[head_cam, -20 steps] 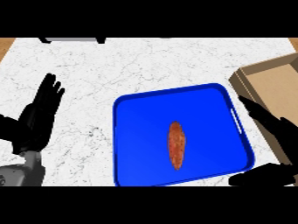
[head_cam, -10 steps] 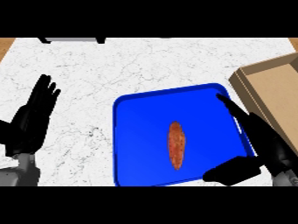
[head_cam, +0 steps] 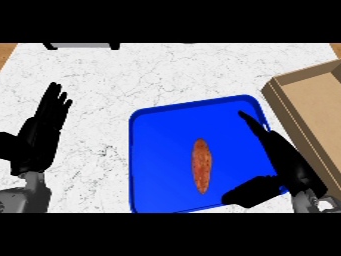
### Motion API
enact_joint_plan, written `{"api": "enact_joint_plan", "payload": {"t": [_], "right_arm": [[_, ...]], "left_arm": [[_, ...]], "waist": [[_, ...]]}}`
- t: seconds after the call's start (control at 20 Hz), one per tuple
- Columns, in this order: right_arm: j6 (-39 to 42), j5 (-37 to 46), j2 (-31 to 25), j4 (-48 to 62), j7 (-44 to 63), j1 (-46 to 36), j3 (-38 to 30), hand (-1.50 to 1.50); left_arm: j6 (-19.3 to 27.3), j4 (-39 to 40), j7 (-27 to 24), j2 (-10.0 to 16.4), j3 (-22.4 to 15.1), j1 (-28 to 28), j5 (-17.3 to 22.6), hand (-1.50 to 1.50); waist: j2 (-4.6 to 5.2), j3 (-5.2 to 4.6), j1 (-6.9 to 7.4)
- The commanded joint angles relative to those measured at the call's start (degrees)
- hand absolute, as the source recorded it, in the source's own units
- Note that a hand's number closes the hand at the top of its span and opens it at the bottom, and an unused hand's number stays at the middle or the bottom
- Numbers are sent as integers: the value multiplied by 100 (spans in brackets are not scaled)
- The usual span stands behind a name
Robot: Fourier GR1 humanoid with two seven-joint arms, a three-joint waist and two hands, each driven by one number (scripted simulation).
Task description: Pick the sweet potato from the tray and place it in the cardboard box
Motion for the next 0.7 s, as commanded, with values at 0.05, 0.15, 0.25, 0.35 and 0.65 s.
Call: {"api": "enact_joint_plan", "payload": {"t": [0.05,0.15,0.25,0.35,0.65], "right_arm": [[242,142,231,69,38,-175,-301,-150],[124,645,599,225,-21,-59,-6,-150],[-173,802,568,754,-1000,495,148,-150],[68,870,1005,436,155,-156,150,-150],[339,948,1140,986,-408,-94,-107,-150]], "left_arm": [[-204,-763,420,149,129,365,116,0],[-162,-237,87,13,251,116,-49,0],[-312,423,-546,-191,164,74,-39,0],[-394,-68,-4,-6,273,64,41,0],[-101,-66,255,-226,189,-241,-277,0]], "waist": [[-6,1,22],[-1,0,3],[6,1,-13],[-1,0,8],[1,1,-3]]}}
